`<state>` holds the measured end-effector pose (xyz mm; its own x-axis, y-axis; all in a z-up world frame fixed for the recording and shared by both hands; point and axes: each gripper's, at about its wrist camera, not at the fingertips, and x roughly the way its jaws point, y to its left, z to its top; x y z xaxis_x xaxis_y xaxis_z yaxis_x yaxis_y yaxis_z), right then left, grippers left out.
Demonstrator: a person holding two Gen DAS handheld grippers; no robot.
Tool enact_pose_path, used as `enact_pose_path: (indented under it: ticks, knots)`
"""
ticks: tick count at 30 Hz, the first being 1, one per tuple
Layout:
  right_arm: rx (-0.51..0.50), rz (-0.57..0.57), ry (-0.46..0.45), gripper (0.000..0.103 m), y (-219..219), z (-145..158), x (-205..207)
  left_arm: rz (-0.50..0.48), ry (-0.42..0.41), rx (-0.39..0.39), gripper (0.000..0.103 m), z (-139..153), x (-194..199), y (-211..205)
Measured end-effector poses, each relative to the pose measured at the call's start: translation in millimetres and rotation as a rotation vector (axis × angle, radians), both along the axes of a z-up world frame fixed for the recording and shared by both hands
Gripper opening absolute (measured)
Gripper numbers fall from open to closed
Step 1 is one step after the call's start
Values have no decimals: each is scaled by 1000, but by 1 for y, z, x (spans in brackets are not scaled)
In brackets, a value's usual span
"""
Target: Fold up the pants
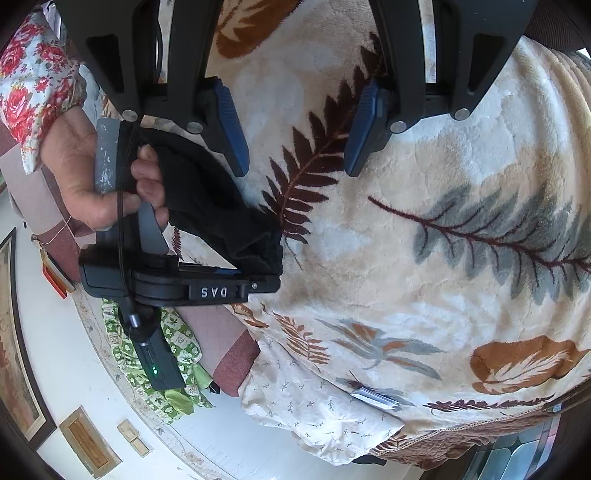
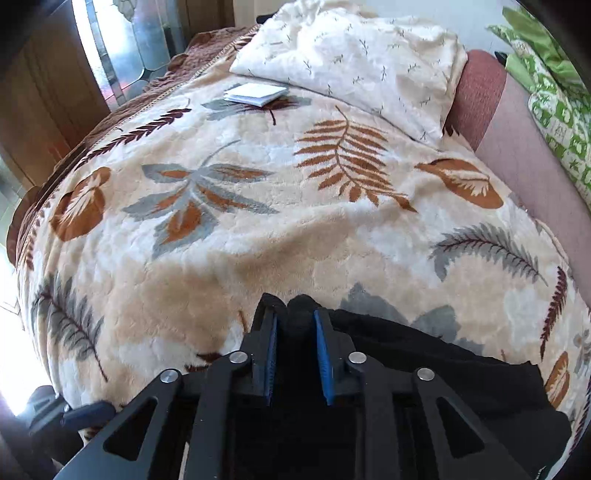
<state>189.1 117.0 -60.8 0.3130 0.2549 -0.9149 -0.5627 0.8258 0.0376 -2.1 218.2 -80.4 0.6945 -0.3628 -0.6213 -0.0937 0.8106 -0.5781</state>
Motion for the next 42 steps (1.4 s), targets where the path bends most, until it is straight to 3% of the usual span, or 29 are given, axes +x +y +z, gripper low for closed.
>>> enact_pose_path:
  ticks: [2,4,6,9,12,19,22,26,29,34,38,42]
  knots:
    - [77,-45,-12,57,-4,7,2,4,7,-10,53,-2,1,2]
    - [143,-83,-42,68,-14,21,-2,10,13,-17,53,-4,1,3]
    - [146,-104,-72,68,-27,33,-11,10,19,-22,53,-5,1,4]
    - [71,-107,-131,66,-49,37,-37,11,21,-12,53,-6,1,2]
    - [-10,-99,-148,54,-66,22,-62,11,28,-2,53,-6,2,-2]
    - [-60,-142,-53,55,-62,-30,-70,20,32,53,53,-5,0,-8]
    - [-7,-185,-46,56,-65,-23,-65,23,31,78,53,-5,-1,-10]
    - [150,-222,-67,60,-100,5,-73,21,33,120,53,-6,-2,-15]
    - [166,-342,-130,60,-161,21,-80,19,32,148,53,-5,-1,-19]
    - [186,-668,-158,60,-329,30,-91,22,32,155,54,-5,-2,-20]
    - [412,-930,-103,62,-461,29,-119,22,31,164,55,-5,-1,-21]
    - [567,-1028,-85,62,-519,18,-138,21,28,202,59,-5,1,-28]
